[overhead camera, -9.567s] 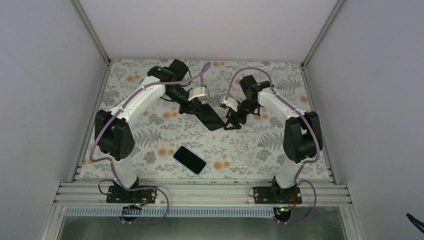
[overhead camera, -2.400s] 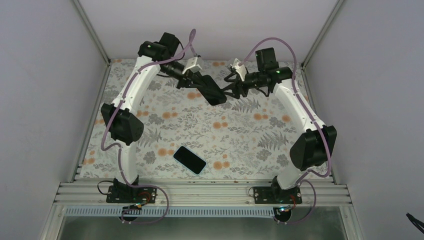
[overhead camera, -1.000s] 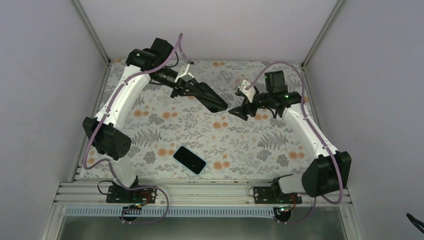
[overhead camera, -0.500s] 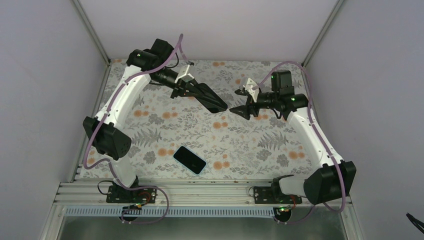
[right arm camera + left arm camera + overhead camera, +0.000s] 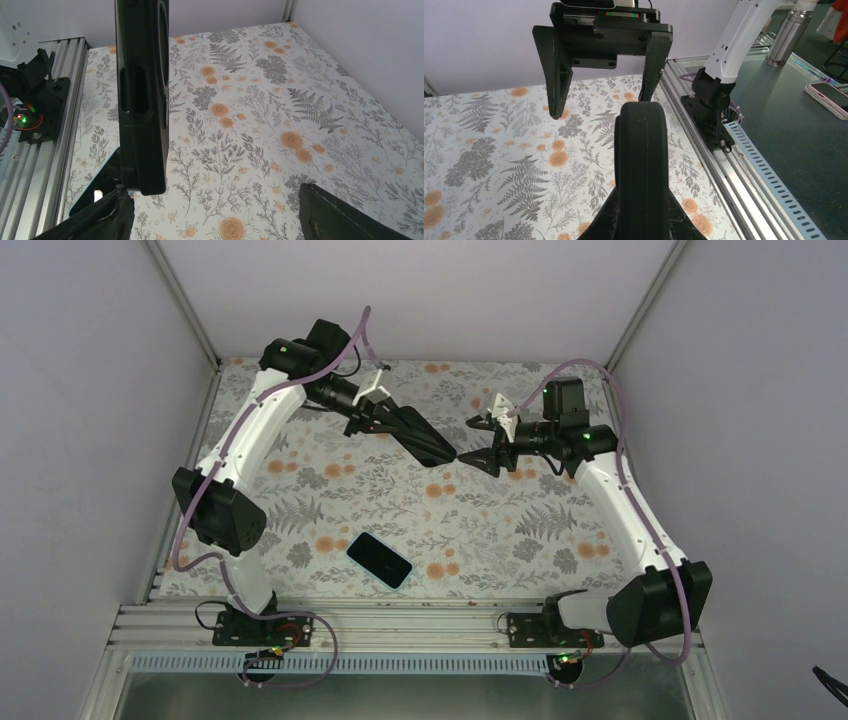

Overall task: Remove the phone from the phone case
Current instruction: Remove the phone case from the phone.

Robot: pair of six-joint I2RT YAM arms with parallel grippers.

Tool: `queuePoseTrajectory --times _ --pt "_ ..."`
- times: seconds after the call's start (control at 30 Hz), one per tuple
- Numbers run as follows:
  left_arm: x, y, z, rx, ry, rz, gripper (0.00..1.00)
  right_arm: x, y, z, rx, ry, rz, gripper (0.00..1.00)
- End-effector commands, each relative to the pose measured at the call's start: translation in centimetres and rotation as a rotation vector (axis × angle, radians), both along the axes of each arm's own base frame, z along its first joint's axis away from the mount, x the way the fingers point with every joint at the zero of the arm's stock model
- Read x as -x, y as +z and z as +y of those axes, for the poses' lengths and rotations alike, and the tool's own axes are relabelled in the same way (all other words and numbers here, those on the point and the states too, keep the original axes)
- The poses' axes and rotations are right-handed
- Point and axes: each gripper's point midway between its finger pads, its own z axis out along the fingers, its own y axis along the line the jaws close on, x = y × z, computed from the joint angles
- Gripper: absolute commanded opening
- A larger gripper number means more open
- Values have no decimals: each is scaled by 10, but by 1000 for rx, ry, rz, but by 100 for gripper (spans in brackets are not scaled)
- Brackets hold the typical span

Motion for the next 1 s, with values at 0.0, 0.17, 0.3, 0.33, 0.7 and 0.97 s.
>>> queuePoseTrajectory --times 0.0,0.17,0.3,0.33,0.7,0.97 --pt "4 26 -3 107 -40 -32 2 2 6 3 -28 31 3 81" --pt "4 26 -3 108 -40 -34 2 2 0 3 -22 39 22 80" --pt "6 30 -3 117 -45 -34 2 -2 -6 2 -9 26 22 79" --pt "7 30 -3 120 -46 -31 2 -3 -5 2 -9 22 20 79" --pt "9 29 -3 123 -53 -26 2 -4 0 4 -22 28 25 78" --pt "21 22 -12 126 -91 5 2 -17 8 5 -34 -9 -2 78"
